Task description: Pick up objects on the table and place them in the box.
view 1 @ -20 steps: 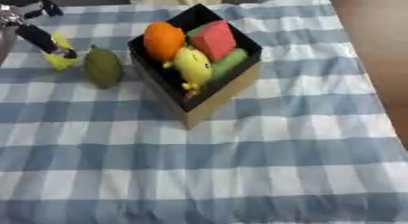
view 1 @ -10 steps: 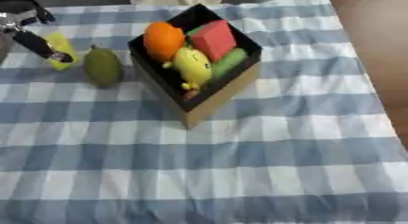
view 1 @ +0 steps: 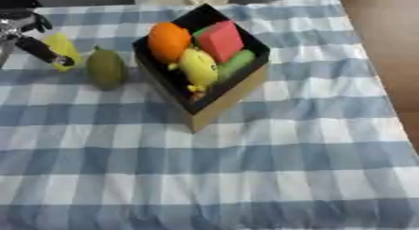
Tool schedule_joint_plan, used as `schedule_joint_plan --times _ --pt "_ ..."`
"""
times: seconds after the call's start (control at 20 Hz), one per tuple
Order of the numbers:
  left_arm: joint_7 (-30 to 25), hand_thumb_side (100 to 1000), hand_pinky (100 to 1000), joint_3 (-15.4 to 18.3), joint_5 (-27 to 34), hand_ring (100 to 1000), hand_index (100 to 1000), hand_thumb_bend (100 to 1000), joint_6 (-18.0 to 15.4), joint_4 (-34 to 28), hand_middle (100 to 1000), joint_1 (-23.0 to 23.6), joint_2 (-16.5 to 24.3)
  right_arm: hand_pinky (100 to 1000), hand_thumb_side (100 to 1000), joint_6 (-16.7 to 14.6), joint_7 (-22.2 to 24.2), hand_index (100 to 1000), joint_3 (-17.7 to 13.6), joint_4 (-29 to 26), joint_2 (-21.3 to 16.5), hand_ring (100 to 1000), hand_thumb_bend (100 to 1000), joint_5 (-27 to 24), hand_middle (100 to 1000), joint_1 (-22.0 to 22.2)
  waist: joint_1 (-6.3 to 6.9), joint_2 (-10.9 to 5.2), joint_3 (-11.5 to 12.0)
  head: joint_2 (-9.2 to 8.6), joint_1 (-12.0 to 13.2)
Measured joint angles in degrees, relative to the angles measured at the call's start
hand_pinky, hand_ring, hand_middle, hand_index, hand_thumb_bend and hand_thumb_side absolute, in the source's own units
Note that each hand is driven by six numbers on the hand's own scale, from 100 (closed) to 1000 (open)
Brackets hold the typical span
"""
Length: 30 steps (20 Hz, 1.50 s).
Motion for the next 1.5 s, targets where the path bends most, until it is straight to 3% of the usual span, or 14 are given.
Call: schedule_joint_plan --times 0.25,0.3,0.8,0.95,1.1,1.3,1.4,1.5 --pt "0.23 339 953 0.84 0.29 961 899 540 1.31 1.7 809 -0.03 -0.57 1000 470 0.02 0.02 996 0.0 0.0 0.06 1000 100 0.2 333 -0.13 0.0 0.13 -0.19 0.0 0.24" --pt "0.38 290 943 0.93 0.52 952 889 495 1.49 1.9 795 -0.04 -0.65 1000 470 0.04 0.04 996 0.0 0.0 0.1 1000 100 0.29 331 -0.14 0.0 0.18 -0.27 0.0 0.28" --pt "1.71 100 896 1.31 2.29 874 814 285 3.4 2.23 668 -0.2 -0.98 1000 471 0.23 0.23 997 -0.03 0.0 0.62 1000 100 0.97 326 -0.15 0.0 0.24 -0.32 0.0 0.4" --pt "1.64 103 887 1.4 2.64 859 798 205 3.79 2.22 638 -0.21 -1.01 1000 473 0.26 0.26 997 -0.04 0.0 0.76 1000 100 1.08 326 -0.15 0.0 0.24 -0.32 0.0 0.4" --pt "1.41 100 870 1.53 2.74 813 743 154 4.1 2.22 533 -0.21 -1.01 1000 473 0.28 0.28 998 -0.18 0.0 0.89 1000 100 1.18 325 -0.14 0.0 0.24 -0.32 0.0 0.4" --pt "1.21 100 844 1.53 2.71 745 666 163 4.31 2.2 406 -0.22 -1.01 1000 474 0.36 0.36 998 -0.34 0.0 0.97 1000 100 1.42 324 -0.13 0.0 0.24 -0.33 0.0 0.41" --pt "1.33 100 835 1.53 2.57 741 676 232 4.32 2.17 423 -0.22 -1.01 1000 474 0.4 0.4 997 -0.34 0.0 0.97 1000 100 1.48 322 -0.13 0.0 0.24 -0.33 0.0 0.41" --pt "1.7 100 835 1.53 2.25 754 740 336 4.23 2.15 486 -0.22 -1.04 1000 474 0.46 0.46 997 -0.34 0.0 0.98 1000 100 1.52 321 -0.13 0.0 0.24 -0.33 0.0 0.41"
